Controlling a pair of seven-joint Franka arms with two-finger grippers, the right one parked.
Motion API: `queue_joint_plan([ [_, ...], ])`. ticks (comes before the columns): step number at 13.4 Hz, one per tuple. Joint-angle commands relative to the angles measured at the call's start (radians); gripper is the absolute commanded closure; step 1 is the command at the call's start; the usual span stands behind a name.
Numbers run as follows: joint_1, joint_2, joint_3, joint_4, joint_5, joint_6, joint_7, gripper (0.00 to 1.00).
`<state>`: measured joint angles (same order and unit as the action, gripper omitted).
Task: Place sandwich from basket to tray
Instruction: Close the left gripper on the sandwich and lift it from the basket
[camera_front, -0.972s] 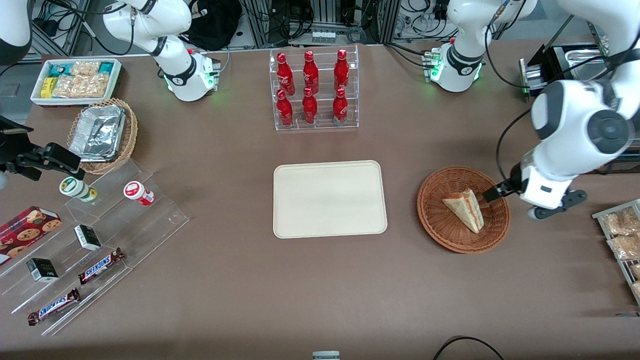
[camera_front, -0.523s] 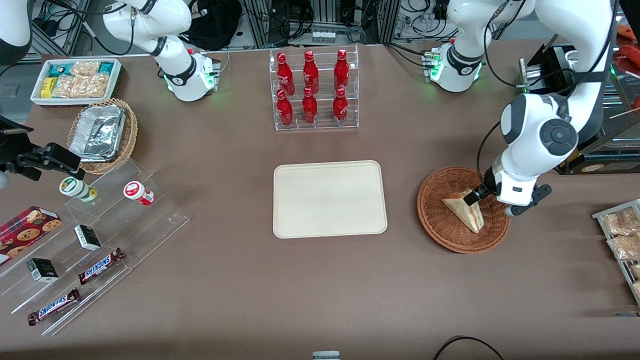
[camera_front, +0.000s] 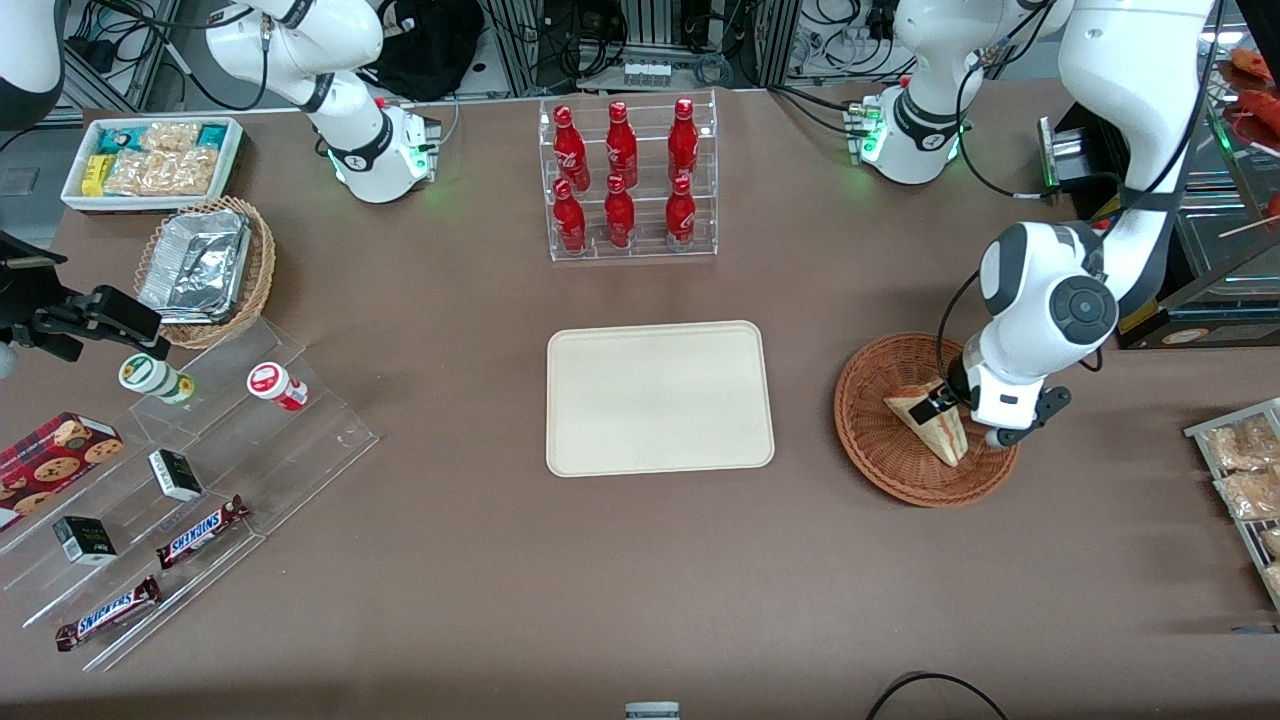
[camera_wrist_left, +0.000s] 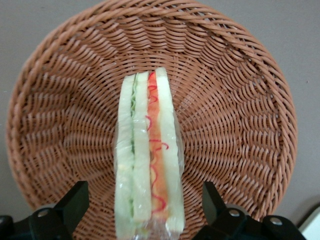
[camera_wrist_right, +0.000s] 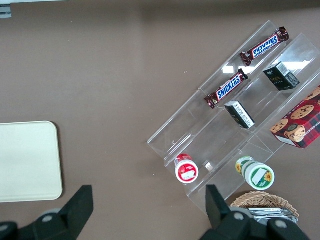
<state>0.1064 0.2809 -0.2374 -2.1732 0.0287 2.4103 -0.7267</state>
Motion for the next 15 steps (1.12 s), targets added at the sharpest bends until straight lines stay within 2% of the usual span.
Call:
queue_joint_plan([
  [1,0.001,0.033,-0.007,-0.008,-0.004,0.053,-0.020,0.00],
  [2,0.001,0.037,-0.005,-0.008,-0.004,0.055,-0.020,0.21],
  [3,0.001,0.034,-0.006,-0.008,-0.004,0.049,-0.019,0.62],
  [4,0.001,0.029,-0.007,-0.007,-0.001,0.043,-0.002,0.86],
  [7,0.004,-0.014,-0.005,0.028,0.013,-0.054,0.029,0.90],
  [10,-0.010,-0.052,-0.005,0.220,0.011,-0.366,0.058,0.90],
  [12,-0.091,-0.045,-0.005,0.341,0.011,-0.483,0.053,0.90],
  [15,-0.244,-0.034,-0.003,0.432,0.016,-0.569,0.049,0.91],
])
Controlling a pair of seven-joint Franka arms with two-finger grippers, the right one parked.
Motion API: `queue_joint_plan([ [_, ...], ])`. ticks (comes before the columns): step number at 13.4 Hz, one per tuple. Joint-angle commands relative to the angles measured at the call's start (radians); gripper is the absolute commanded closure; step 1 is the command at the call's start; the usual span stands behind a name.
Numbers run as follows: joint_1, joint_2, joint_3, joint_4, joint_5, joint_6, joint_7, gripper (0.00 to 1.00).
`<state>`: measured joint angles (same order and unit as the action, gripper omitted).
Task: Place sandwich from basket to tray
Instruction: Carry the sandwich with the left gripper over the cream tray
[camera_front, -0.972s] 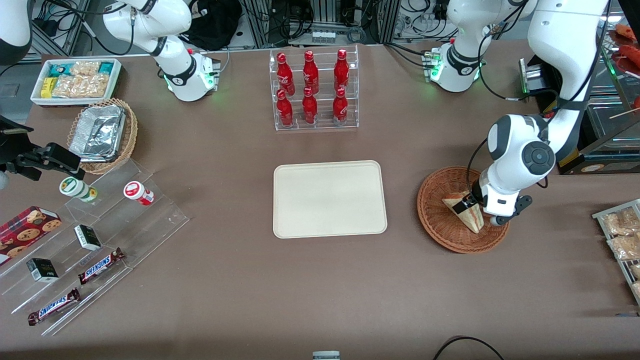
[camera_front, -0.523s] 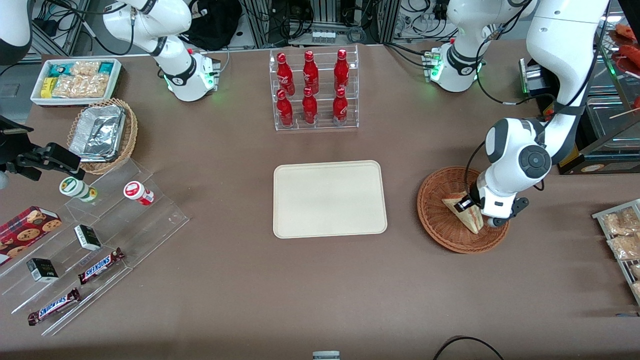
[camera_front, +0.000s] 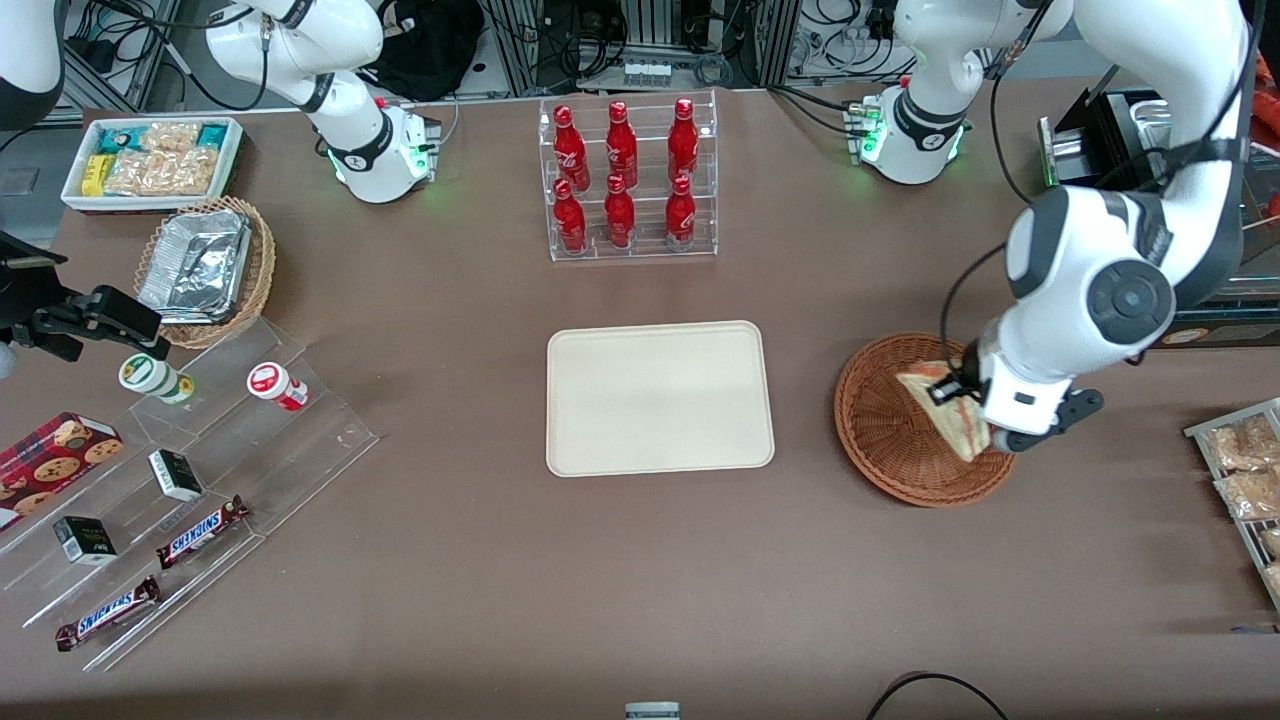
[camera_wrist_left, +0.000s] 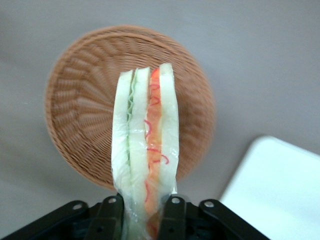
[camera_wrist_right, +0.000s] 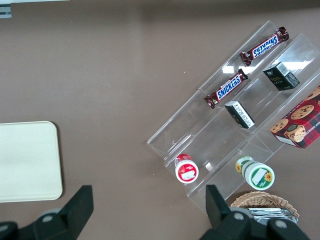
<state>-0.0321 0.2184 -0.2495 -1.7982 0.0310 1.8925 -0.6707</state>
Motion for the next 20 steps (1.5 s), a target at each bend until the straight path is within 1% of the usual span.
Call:
queue_joint_plan([
  [1,-0.173,0.038,0.009,0.062,0.054,-0.052,-0.007,0.91],
  [2,-0.240,0.061,0.009,0.078,0.105,-0.052,-0.024,0.91],
  [3,-0.312,0.099,0.009,0.100,0.128,-0.046,-0.082,0.91],
  [7,-0.472,0.243,0.007,0.167,0.116,0.011,-0.156,0.90],
  [8,-0.503,0.284,0.007,0.187,0.118,0.057,-0.171,0.90],
  [12,-0.586,0.445,0.010,0.252,0.125,0.233,-0.185,0.88],
  [15,-0.594,0.505,0.010,0.253,0.128,0.338,-0.217,0.88],
  [16,-0.607,0.519,0.010,0.253,0.130,0.341,-0.216,0.86],
  [17,-0.617,0.532,0.012,0.253,0.135,0.342,-0.216,0.81],
  [18,-0.618,0.536,0.012,0.253,0.133,0.342,-0.216,0.57],
  [19,-0.618,0.532,0.015,0.253,0.136,0.341,-0.214,0.09],
  [20,-0.617,0.524,0.016,0.253,0.136,0.336,-0.216,0.01],
])
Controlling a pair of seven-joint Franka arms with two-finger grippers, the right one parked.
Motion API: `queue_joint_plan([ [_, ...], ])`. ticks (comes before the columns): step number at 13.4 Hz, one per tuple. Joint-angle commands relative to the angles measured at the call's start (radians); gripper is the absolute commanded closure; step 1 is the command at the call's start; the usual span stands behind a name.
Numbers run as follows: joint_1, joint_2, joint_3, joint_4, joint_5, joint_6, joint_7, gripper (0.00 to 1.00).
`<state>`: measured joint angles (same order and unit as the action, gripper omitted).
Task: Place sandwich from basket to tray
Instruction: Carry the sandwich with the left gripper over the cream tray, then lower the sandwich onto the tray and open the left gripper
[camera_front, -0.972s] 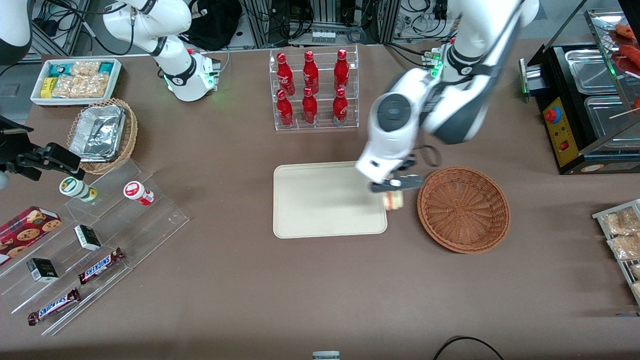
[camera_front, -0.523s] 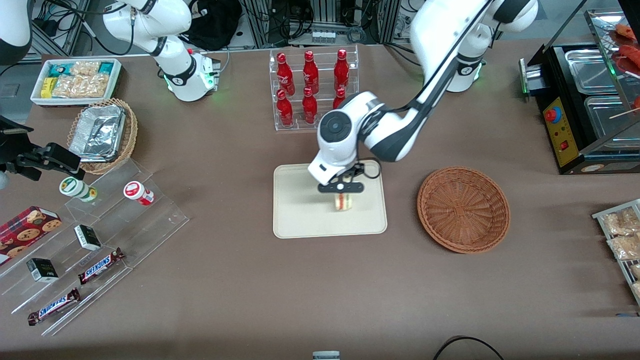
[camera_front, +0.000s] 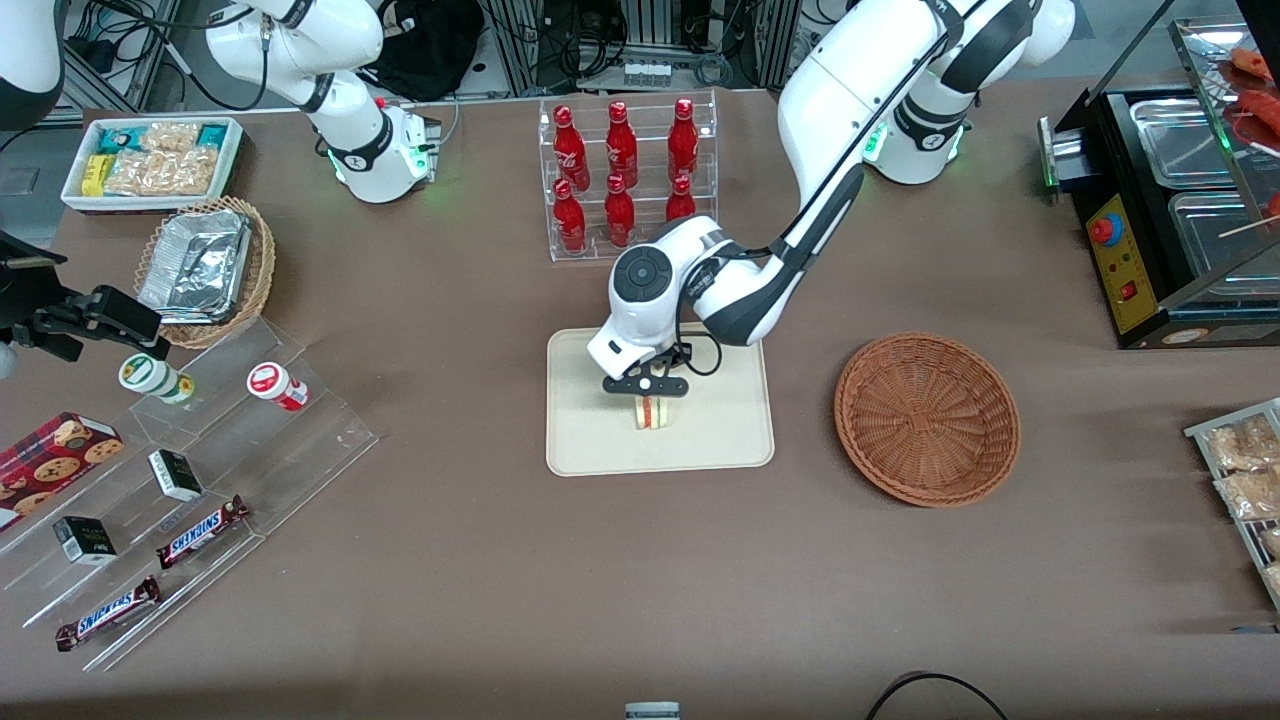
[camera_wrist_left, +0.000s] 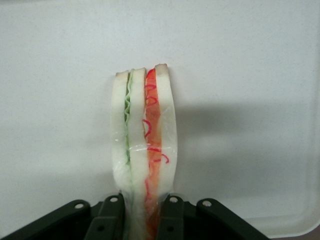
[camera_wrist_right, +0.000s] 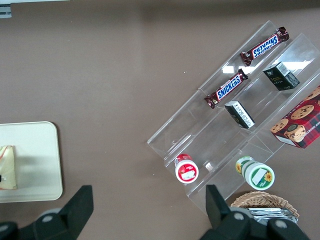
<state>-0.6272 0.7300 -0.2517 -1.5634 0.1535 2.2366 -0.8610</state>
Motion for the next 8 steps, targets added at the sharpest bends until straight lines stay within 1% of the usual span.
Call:
queue_joint_plan([
  [1,-0.017,-0.003,0.020,0.019,0.012,-0.012,-0.026,0.00],
  [3,-0.012,-0.055,0.022,0.013,0.012,-0.046,-0.027,0.00],
  [4,-0.011,-0.085,0.022,0.016,0.011,-0.092,-0.027,0.00],
  [5,-0.011,-0.130,0.023,0.016,0.005,-0.139,-0.029,0.00],
  [8,0.033,-0.271,0.028,0.008,-0.003,-0.262,-0.029,0.00],
])
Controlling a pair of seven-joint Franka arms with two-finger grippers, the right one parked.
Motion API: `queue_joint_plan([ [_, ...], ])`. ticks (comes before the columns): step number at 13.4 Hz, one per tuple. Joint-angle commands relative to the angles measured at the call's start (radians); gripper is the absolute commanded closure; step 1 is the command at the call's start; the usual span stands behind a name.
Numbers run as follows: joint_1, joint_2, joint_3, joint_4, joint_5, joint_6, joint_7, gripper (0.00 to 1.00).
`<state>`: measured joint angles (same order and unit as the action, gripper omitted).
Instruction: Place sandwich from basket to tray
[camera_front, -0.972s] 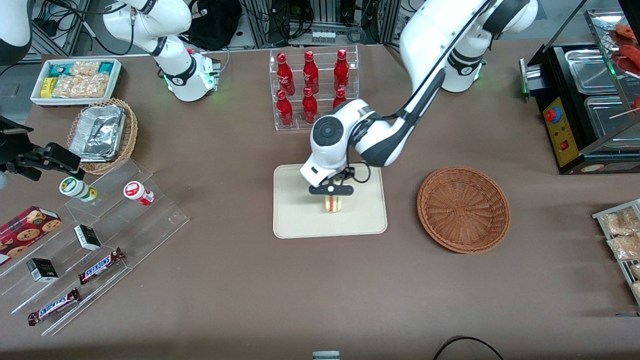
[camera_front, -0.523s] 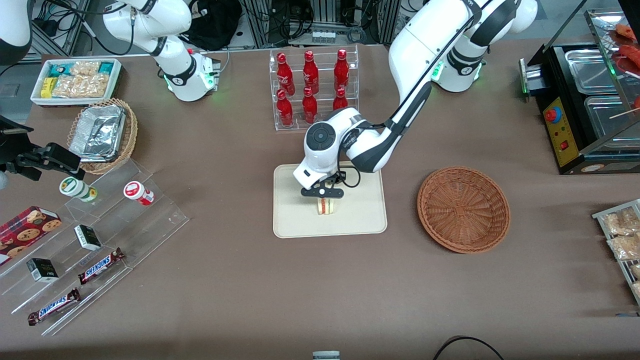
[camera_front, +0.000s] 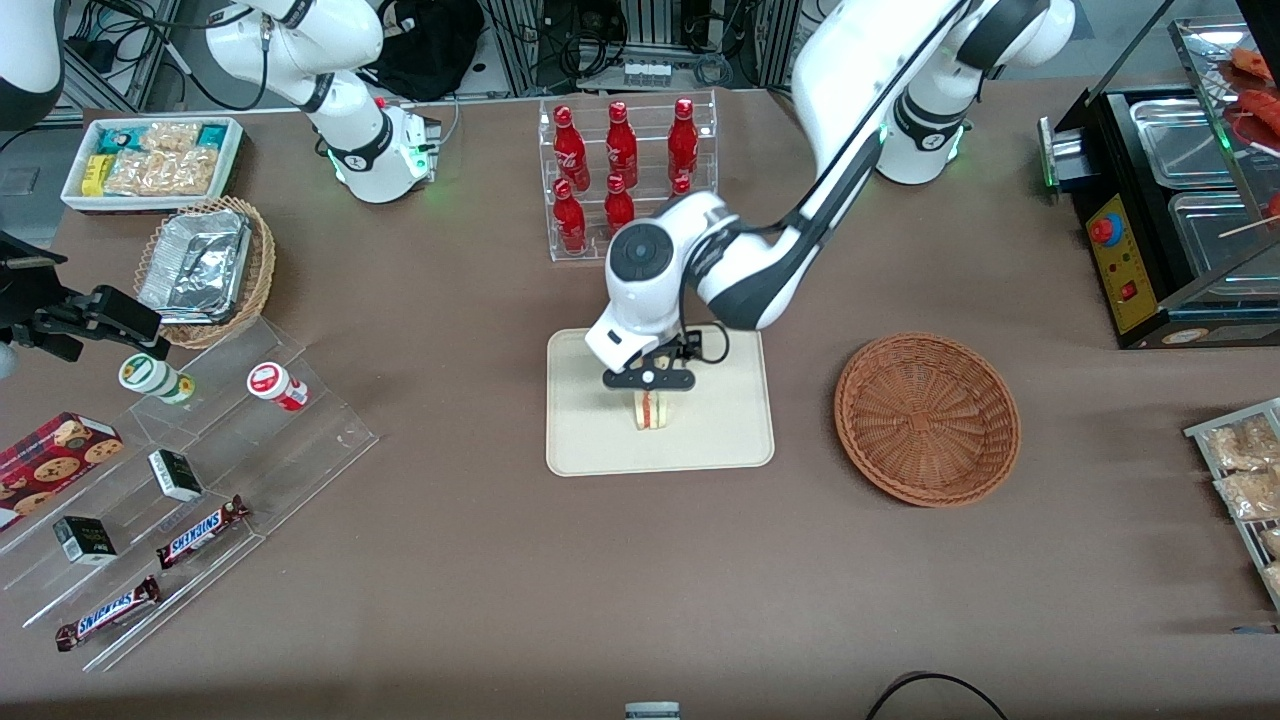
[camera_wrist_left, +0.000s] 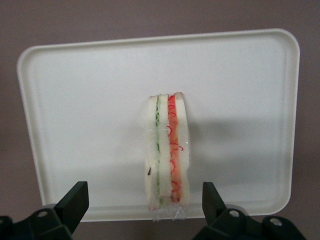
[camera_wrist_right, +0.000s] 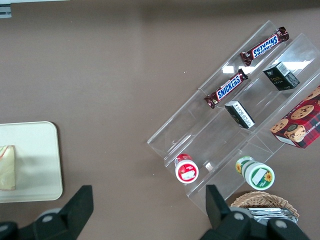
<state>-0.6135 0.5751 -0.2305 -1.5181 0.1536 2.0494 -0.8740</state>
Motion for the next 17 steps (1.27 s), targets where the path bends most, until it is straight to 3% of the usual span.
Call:
queue_joint_plan([
  [1,0.029,-0.161,0.008,-0.039,-0.002,-0.118,-0.010,0.00],
  [8,0.285,-0.473,0.007,-0.120,-0.005,-0.348,0.050,0.00],
  [11,0.414,-0.558,0.007,-0.126,-0.044,-0.463,0.200,0.00],
  [14,0.578,-0.624,0.008,-0.117,-0.132,-0.596,0.416,0.00],
  [17,0.685,-0.689,0.013,-0.125,-0.138,-0.701,0.619,0.00],
])
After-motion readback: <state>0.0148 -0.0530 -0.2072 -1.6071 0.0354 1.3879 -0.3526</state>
